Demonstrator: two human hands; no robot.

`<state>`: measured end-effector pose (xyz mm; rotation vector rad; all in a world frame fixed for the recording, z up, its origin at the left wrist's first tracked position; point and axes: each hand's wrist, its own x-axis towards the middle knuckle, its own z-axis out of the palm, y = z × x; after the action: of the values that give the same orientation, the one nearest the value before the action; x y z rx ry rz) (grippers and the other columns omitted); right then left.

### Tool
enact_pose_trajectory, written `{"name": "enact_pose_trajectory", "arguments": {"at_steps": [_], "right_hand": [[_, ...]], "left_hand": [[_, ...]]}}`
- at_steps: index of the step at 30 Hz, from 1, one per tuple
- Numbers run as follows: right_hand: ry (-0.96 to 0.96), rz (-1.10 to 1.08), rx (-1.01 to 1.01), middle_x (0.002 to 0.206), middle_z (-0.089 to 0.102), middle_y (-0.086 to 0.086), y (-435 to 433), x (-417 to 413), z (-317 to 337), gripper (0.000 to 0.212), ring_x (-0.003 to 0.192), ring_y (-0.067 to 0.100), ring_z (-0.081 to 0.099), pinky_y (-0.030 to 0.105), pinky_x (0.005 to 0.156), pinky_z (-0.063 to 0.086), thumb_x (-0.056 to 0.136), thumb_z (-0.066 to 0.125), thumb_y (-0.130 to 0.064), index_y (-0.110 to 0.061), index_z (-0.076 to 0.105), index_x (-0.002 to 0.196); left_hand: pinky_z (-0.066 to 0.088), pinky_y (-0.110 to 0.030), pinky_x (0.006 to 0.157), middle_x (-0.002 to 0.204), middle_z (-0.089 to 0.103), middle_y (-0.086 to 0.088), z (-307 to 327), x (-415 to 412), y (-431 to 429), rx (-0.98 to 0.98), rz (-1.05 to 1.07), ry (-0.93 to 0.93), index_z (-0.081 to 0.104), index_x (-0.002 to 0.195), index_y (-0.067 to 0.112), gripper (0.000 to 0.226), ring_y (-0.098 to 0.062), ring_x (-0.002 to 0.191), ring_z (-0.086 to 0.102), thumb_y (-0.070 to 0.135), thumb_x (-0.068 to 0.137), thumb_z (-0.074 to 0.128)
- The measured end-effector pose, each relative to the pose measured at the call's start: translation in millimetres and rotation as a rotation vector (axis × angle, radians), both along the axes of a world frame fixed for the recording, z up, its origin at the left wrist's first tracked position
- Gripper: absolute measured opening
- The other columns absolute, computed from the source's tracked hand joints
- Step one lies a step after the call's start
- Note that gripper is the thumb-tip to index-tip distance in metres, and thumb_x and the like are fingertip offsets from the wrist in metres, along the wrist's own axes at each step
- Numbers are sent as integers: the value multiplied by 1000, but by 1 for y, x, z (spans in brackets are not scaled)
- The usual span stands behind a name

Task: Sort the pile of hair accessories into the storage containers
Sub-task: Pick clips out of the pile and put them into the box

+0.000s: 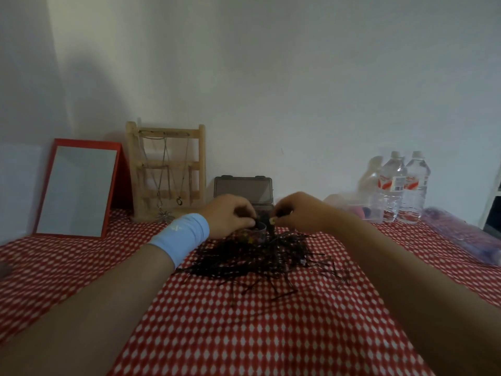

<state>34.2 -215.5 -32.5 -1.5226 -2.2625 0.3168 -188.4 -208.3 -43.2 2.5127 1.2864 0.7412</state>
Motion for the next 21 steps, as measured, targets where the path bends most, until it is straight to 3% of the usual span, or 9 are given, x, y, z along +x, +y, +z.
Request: {"name": "enact_pose_trajectory", "arguments": {"at_steps": [4, 9, 13, 16, 19, 21], "right_hand": [[-29, -34, 75, 99, 70, -5, 40, -10, 12, 18, 89, 9, 64, 27, 87, 51, 91, 69, -24, -18, 75, 107], [-111, -46, 93, 120, 68, 1, 95, -23, 11, 26, 109, 17, 61, 23, 89, 43, 92, 67, -23, -18, 71, 118], [-114, -23, 92, 118, 68, 0, 122, -35, -3, 29, 109, 18, 62, 23, 84, 41, 90, 68, -16, -23, 71, 119], [-169, 31, 78, 115, 69, -1, 131, -40, -12, 40, 105, 19, 62, 28, 85, 45, 89, 72, -25, -24, 66, 128], [-97, 48, 54, 122, 67, -5, 131, -30, -11, 50, 108, 13, 62, 27, 91, 48, 87, 75, -22, -28, 62, 134], [-42, 44, 76, 128, 66, -4, 127, -19, -9, 42, 111, 10, 64, 25, 92, 50, 89, 73, -17, -28, 66, 129]], "left_hand": [[41, -21, 82, 100, 62, 9, 6, 0, 39, 60, 91, -11, 69, 103, 22, 14, -8, 91, 56, 19, 91, 65], [40, -22, 84, 113, 66, 3, 2, 3, 88, 72, 204, 33, 70, 107, 22, 18, -11, 96, 56, 17, 90, 64], [41, -23, 86, 114, 67, -2, -8, 5, 114, 65, 230, 39, 69, 108, 17, 19, -21, 106, 61, 15, 89, 65], [40, -25, 82, 114, 66, -5, -14, 6, 123, 29, 222, 60, 64, 115, 16, 26, -24, 106, 61, 17, 89, 65], [38, -23, 85, 124, 63, -4, -18, 7, 126, 32, 185, 39, 59, 125, 17, 36, -22, 111, 59, 20, 90, 65], [39, -23, 87, 126, 62, -3, -20, 9, 123, 49, 158, 0, 59, 126, 17, 36, -20, 113, 58, 21, 91, 65]]}}
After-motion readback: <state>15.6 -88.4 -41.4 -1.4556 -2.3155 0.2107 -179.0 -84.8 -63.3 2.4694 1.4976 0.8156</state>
